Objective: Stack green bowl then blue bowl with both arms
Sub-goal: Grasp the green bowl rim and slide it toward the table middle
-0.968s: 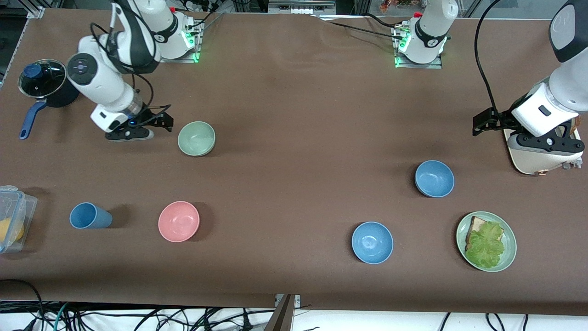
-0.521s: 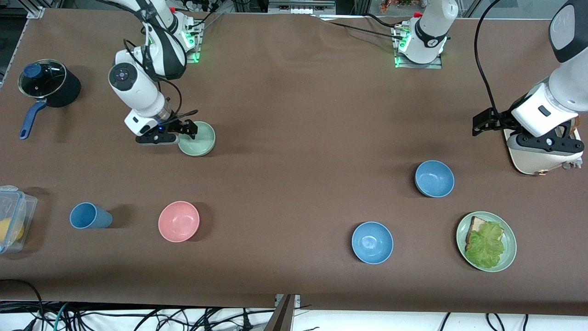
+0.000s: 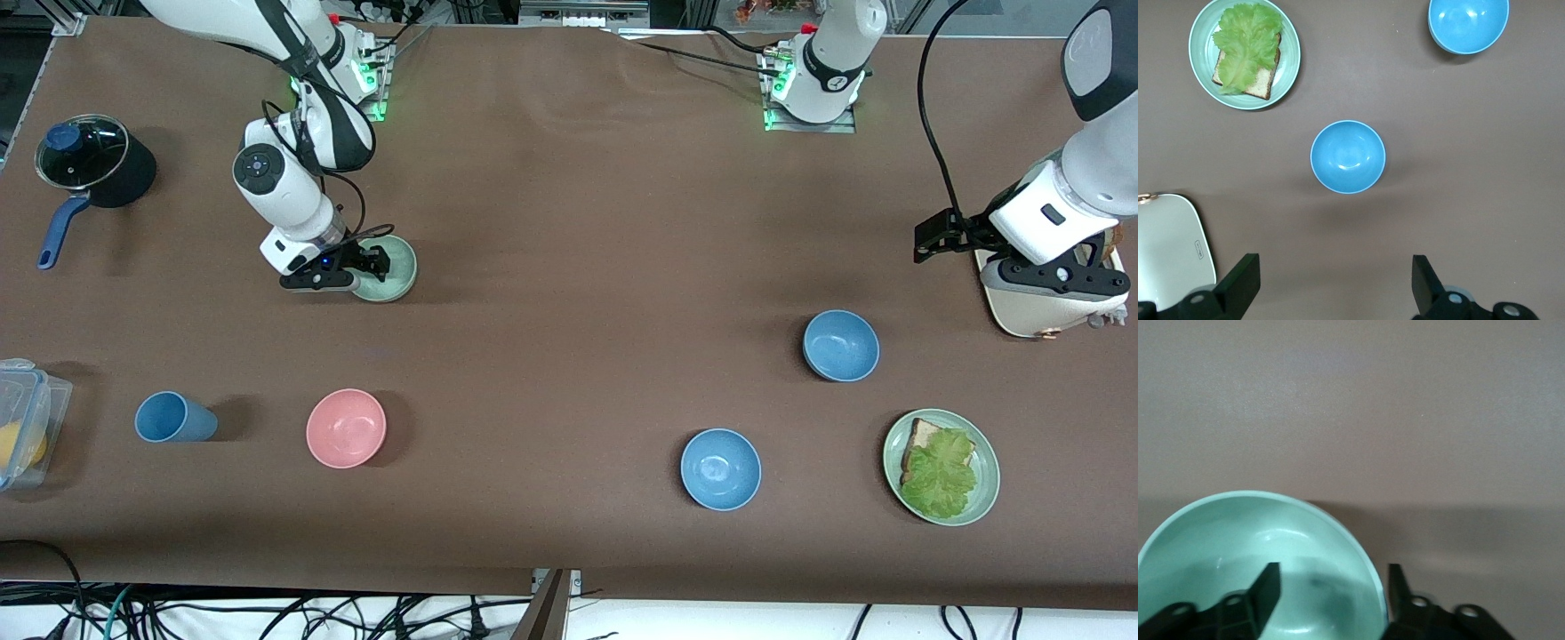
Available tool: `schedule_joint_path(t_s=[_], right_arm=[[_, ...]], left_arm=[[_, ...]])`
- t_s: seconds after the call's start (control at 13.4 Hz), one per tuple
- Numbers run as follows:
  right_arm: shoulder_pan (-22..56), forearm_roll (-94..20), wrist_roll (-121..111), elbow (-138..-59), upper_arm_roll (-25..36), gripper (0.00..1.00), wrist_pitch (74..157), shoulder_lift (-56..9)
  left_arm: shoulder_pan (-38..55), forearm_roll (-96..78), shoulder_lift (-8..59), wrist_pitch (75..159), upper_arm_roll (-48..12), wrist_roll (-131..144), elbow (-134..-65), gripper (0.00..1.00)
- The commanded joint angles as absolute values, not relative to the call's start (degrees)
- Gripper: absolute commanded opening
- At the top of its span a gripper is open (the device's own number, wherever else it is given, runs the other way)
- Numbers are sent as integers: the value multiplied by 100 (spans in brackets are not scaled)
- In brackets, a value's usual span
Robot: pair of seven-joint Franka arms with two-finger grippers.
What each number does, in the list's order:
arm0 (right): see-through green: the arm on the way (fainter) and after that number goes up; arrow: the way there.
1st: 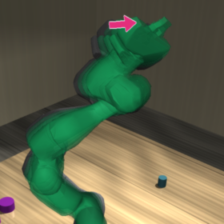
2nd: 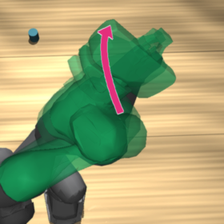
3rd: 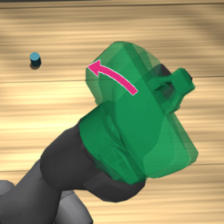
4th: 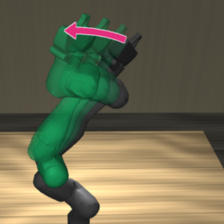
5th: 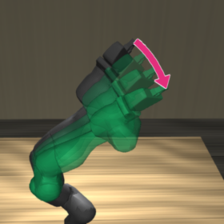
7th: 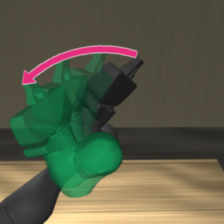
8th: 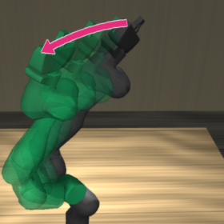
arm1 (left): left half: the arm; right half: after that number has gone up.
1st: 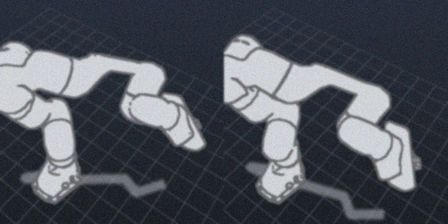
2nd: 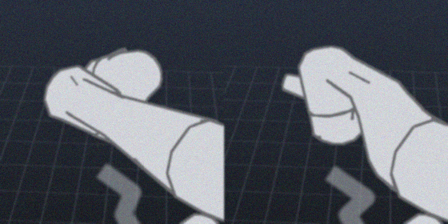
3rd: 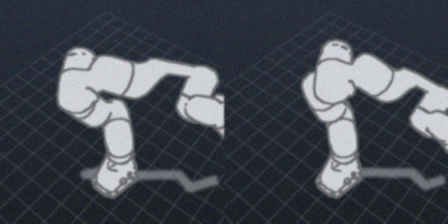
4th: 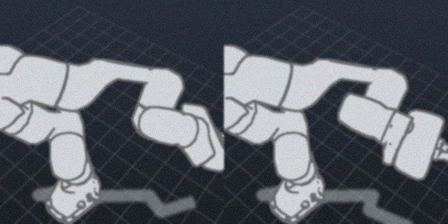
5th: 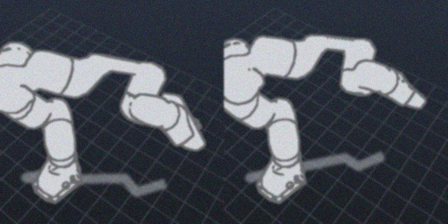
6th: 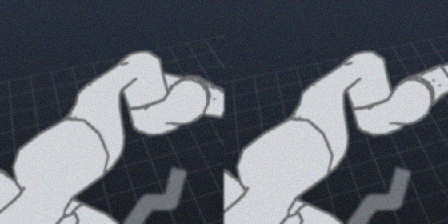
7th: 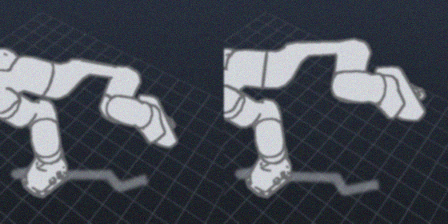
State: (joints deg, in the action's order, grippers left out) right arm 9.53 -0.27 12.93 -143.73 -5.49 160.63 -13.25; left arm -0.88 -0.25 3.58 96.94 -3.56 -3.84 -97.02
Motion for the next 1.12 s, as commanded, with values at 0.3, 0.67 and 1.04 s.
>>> schedule_joint_path(t_s=[0.3,0.67,1.04], right_arm=[[976,-35,1828,-14222,-685,0,15909,-1248],[1685,-44,3406,-12073,-1081,0,14559,-1923],[2968,26,5814,-9979,-1072,0,14430,-3608]], left_arm=[[-97,-114,439,9668,-360,-492,-9536,100],[-97,-114,439,9668,-360,-492,-9536,100],[-97,-114,448,9668,-360,-492,-9536,100]])
